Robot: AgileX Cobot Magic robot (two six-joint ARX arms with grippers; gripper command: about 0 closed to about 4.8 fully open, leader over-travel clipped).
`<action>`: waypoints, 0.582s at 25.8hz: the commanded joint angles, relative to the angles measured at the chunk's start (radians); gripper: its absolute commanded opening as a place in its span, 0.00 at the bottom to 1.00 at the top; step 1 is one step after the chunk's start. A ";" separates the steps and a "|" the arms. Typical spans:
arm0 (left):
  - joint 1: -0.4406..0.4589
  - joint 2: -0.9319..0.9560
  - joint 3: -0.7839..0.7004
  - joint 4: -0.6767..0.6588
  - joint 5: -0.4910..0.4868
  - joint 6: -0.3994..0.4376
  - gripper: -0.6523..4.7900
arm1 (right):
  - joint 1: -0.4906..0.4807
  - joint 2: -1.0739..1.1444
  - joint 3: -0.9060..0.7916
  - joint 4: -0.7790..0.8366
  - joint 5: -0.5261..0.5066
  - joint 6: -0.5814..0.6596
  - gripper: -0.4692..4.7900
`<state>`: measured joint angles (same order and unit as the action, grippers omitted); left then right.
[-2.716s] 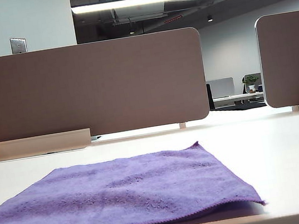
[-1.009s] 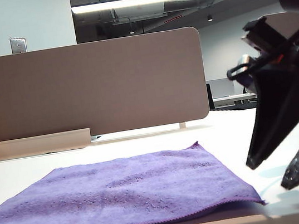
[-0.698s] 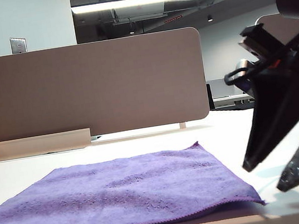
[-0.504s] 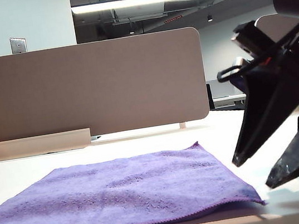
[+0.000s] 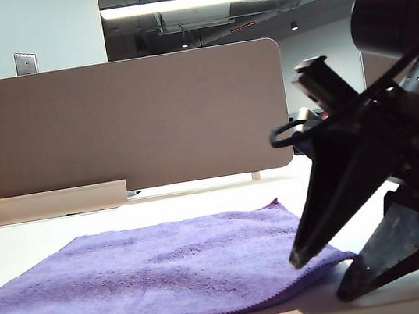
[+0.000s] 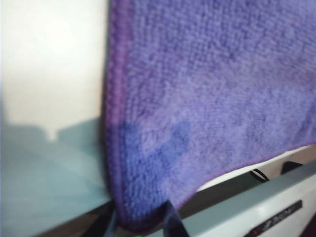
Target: Fold the bottom of the cloth upward, then fold it vertically to form a square shape.
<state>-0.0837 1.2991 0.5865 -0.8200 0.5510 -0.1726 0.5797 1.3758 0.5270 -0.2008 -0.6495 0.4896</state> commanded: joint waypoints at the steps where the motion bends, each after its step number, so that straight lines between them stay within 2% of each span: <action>1: -0.006 0.025 -0.005 0.016 -0.013 0.005 0.34 | 0.002 0.001 0.002 0.019 0.021 0.011 0.49; 10: -0.006 0.035 -0.005 0.044 -0.004 0.008 0.34 | 0.002 0.001 0.002 0.019 0.077 0.011 0.49; 12: -0.005 0.035 -0.004 0.044 -0.004 0.028 0.26 | 0.000 0.001 0.002 0.018 0.092 0.011 0.49; 15: -0.005 0.035 -0.003 0.047 -0.005 0.031 0.26 | -0.005 0.000 0.002 0.018 0.119 0.011 0.49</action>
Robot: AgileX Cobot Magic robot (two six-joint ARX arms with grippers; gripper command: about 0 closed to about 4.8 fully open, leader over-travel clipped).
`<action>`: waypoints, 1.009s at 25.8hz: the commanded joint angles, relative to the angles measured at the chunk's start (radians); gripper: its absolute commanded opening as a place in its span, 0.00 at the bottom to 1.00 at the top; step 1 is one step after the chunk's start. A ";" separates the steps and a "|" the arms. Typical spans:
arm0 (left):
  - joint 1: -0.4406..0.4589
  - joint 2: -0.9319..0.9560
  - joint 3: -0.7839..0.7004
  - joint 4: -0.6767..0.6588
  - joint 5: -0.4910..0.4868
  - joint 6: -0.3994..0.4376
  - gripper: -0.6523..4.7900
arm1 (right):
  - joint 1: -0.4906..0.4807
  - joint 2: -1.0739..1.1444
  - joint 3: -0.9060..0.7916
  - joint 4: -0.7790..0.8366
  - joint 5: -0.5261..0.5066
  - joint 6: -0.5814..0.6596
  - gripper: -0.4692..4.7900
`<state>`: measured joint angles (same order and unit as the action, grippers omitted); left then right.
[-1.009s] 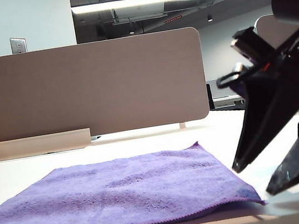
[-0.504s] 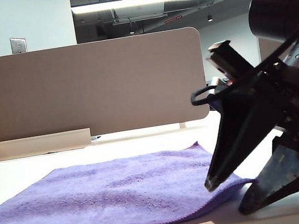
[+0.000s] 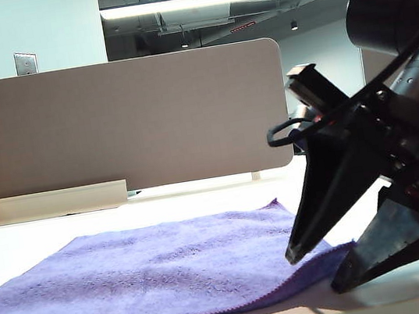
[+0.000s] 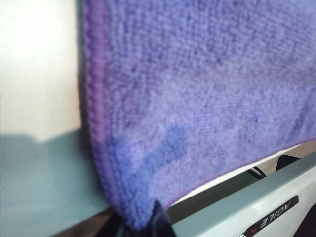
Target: Fold the bottom of the cloth upward, then fold it vertically to form a square shape.
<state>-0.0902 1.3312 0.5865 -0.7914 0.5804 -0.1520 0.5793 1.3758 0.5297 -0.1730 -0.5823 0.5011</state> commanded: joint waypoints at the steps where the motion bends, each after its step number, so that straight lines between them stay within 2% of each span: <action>1: 0.002 0.003 -0.003 0.023 -0.034 0.010 0.26 | -0.015 0.000 -0.001 -0.011 0.060 0.001 0.49; 9: 0.002 0.003 -0.003 0.038 -0.034 0.010 0.26 | -0.061 0.000 -0.001 -0.085 0.055 -0.005 0.49; 16: 0.002 0.003 -0.003 0.059 -0.035 0.010 0.26 | -0.063 -0.027 -0.001 -0.149 0.068 -0.035 0.39; 17: 0.002 0.003 -0.003 0.064 -0.034 0.010 0.26 | -0.063 -0.036 -0.001 -0.154 0.068 -0.035 0.35; 26: 0.002 0.003 -0.003 0.055 -0.034 0.010 0.26 | -0.063 -0.034 -0.001 -0.129 0.068 -0.034 0.35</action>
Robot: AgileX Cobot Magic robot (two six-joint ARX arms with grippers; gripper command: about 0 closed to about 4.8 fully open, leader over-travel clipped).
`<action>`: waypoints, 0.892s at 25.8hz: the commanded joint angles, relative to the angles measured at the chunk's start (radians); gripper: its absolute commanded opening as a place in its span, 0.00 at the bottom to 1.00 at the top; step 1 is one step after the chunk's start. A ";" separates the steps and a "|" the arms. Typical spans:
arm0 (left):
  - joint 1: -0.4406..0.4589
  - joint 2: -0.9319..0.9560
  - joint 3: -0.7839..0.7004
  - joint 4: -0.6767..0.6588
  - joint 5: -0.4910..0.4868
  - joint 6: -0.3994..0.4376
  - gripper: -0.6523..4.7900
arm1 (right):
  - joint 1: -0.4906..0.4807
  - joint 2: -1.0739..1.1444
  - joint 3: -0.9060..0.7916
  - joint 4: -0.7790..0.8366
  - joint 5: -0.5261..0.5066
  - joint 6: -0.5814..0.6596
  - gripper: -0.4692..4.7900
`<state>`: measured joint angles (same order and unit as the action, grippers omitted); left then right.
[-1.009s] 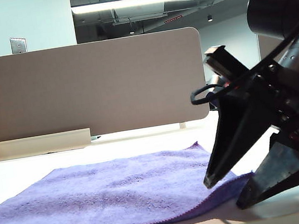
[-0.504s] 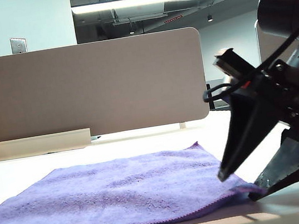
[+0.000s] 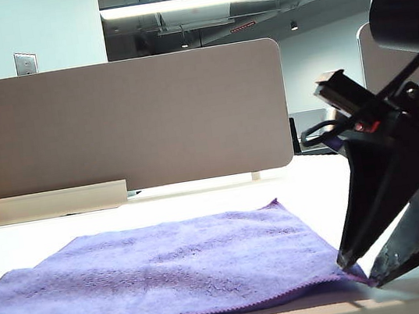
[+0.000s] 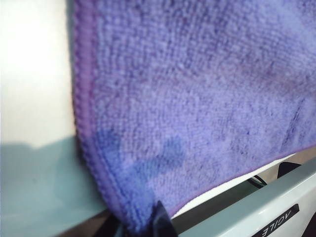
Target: Fold the bottom of the cloth upward, then fold it vertically to form a square shape.
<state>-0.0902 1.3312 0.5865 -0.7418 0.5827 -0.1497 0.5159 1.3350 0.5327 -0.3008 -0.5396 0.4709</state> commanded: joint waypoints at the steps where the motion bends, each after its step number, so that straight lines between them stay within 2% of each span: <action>1: 0.002 0.003 -0.003 0.004 -0.036 0.007 0.26 | 0.001 0.008 -0.004 0.005 0.025 -0.003 0.35; 12: 0.002 0.003 -0.003 -0.003 -0.036 0.007 0.26 | 0.001 0.047 -0.004 0.037 -0.028 0.008 0.36; 14: 0.002 0.003 -0.003 -0.003 -0.036 0.008 0.26 | 0.001 0.051 -0.004 0.044 -0.048 0.008 0.40; 15: 0.002 0.003 -0.003 -0.003 -0.036 0.008 0.26 | 0.001 0.050 -0.004 0.049 -0.066 0.009 0.45; 18: 0.002 0.003 -0.003 -0.003 -0.037 0.008 0.26 | 0.001 0.050 -0.004 0.046 -0.069 0.009 0.45; 19: 0.002 0.003 -0.003 -0.003 -0.037 0.008 0.26 | 0.001 0.050 -0.004 0.047 -0.069 0.009 0.42; 21: 0.002 0.003 -0.003 -0.003 -0.037 0.008 0.26 | 0.001 0.050 -0.004 0.048 -0.069 0.008 0.26; 23: 0.002 0.003 -0.003 -0.002 -0.036 0.008 0.26 | 0.001 0.050 -0.004 0.051 -0.069 0.009 0.24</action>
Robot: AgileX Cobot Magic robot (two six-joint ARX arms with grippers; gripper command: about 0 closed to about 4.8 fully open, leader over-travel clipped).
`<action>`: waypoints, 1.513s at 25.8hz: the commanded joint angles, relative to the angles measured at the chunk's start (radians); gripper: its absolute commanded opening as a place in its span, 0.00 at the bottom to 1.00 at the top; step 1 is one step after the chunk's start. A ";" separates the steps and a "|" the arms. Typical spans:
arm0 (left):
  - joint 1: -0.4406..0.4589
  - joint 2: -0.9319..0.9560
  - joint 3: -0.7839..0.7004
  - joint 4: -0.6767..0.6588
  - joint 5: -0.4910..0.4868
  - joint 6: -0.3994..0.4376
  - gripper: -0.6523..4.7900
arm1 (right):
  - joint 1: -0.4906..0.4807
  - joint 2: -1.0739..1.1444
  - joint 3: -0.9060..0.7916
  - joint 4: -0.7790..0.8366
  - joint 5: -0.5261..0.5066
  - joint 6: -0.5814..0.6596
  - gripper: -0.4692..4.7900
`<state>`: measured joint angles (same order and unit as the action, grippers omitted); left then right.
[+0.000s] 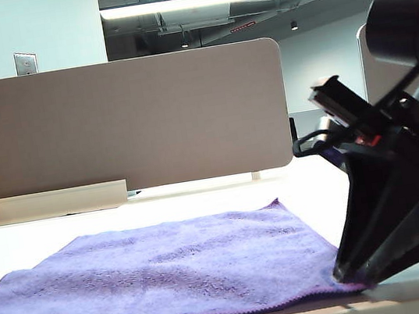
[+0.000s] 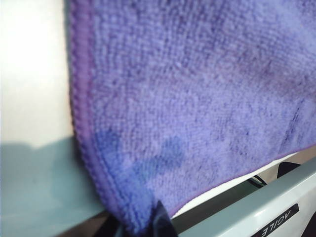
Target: Fold the bottom of the cloth upward, then fold it vertically to form a square shape.
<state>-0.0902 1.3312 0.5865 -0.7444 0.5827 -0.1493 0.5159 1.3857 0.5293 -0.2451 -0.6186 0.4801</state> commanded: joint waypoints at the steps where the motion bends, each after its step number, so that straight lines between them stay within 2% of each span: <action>1: 0.002 0.003 -0.003 0.002 -0.037 0.008 0.26 | 0.001 -0.001 0.000 -0.002 0.010 0.000 0.20; 3: 0.002 0.003 -0.003 0.002 -0.037 0.012 0.26 | 0.001 -0.001 0.000 0.011 -0.008 -0.001 0.13; 4: 0.002 0.003 -0.003 0.002 -0.036 0.013 0.25 | 0.001 0.000 0.000 0.021 -0.021 0.000 0.13; 6: 0.002 0.003 -0.003 0.002 -0.035 0.019 0.16 | 0.001 -0.001 0.000 0.046 -0.042 0.013 0.08; 13: 0.002 0.003 0.003 -0.004 0.079 0.003 0.15 | 0.001 -0.004 0.044 0.037 -0.067 0.026 0.08; 16: 0.002 0.000 0.052 -0.024 0.148 -0.009 0.15 | 0.001 -0.026 0.117 0.007 -0.072 0.031 0.08; 22: 0.002 0.000 0.193 -0.028 0.161 -0.052 0.15 | -0.031 -0.031 0.230 -0.013 -0.061 0.055 0.08; 27: 0.002 0.000 0.260 0.132 0.124 -0.233 0.15 | -0.122 -0.030 0.288 -0.018 -0.053 0.071 0.08; 31: 0.002 0.002 0.259 0.248 0.089 -0.336 0.15 | -0.172 -0.013 0.304 -0.013 -0.062 0.090 0.08; 39: 0.015 0.064 0.261 0.414 0.057 -0.459 0.15 | -0.205 0.116 0.427 -0.005 -0.106 0.103 0.08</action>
<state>-0.0769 1.3777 0.8459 -0.3618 0.6441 -0.5800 0.3107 1.4853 0.9310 -0.2653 -0.7120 0.5823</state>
